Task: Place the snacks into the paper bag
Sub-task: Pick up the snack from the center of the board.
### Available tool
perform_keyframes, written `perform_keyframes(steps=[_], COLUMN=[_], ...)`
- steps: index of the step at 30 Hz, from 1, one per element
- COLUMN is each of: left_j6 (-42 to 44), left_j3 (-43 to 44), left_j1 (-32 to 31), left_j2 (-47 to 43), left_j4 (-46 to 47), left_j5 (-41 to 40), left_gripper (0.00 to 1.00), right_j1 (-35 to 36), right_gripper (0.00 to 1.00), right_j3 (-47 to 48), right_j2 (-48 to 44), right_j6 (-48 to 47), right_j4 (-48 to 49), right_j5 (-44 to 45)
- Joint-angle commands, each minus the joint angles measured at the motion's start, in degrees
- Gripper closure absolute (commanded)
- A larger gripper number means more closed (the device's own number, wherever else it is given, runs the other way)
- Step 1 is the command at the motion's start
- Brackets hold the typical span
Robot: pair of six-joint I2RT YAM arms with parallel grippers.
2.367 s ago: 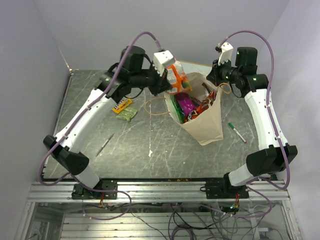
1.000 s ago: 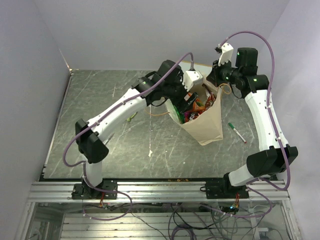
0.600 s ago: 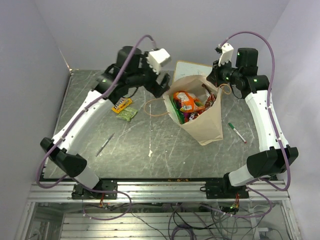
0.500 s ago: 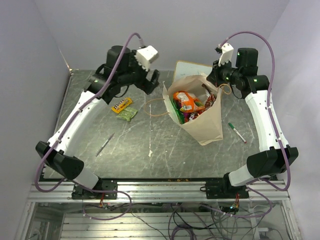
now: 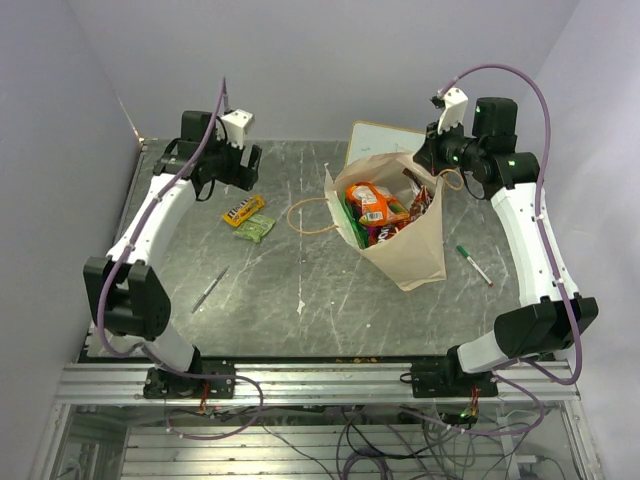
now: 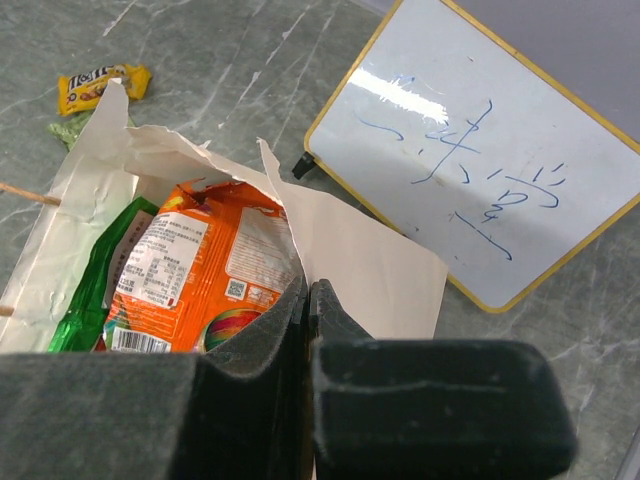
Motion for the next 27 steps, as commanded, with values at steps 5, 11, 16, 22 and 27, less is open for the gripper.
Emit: perform_keyframes(steps=[5,11,16,22,27], left_j6=[5.78,8.91,10.67,10.92,10.72], left_j3=[-1.72,0.08,4.61,7.07,7.31], left_j1=[2.41,2.62,2.98,3.74,4.03], left_j2=[10.13,17.57,24.61,29.83,32.18], left_j4=[3.84,2.86,-0.17,-0.59,-0.34], left_j5=[1.68,1.38,3.34,3.02,2.81], left_gripper=[0.01,0.02,0.02,0.04,0.13], right_j1=[-0.12,-0.13,-0.21,-0.27,-0.30], right_gripper=[1.00,1.00,1.00,1.00,1.00], right_j3=[-0.69,-1.17,-1.39,-2.08,-2.67], right_j2=[-2.79,-3.29,-3.42,-3.41,-3.25], right_j6=[-0.19,-0.32,-0.37,-0.45,-0.54], right_j4=[0.69,0.83,0.83,1.10,1.45], right_j5=[-0.66,-0.60,-0.31,-0.04,-0.11])
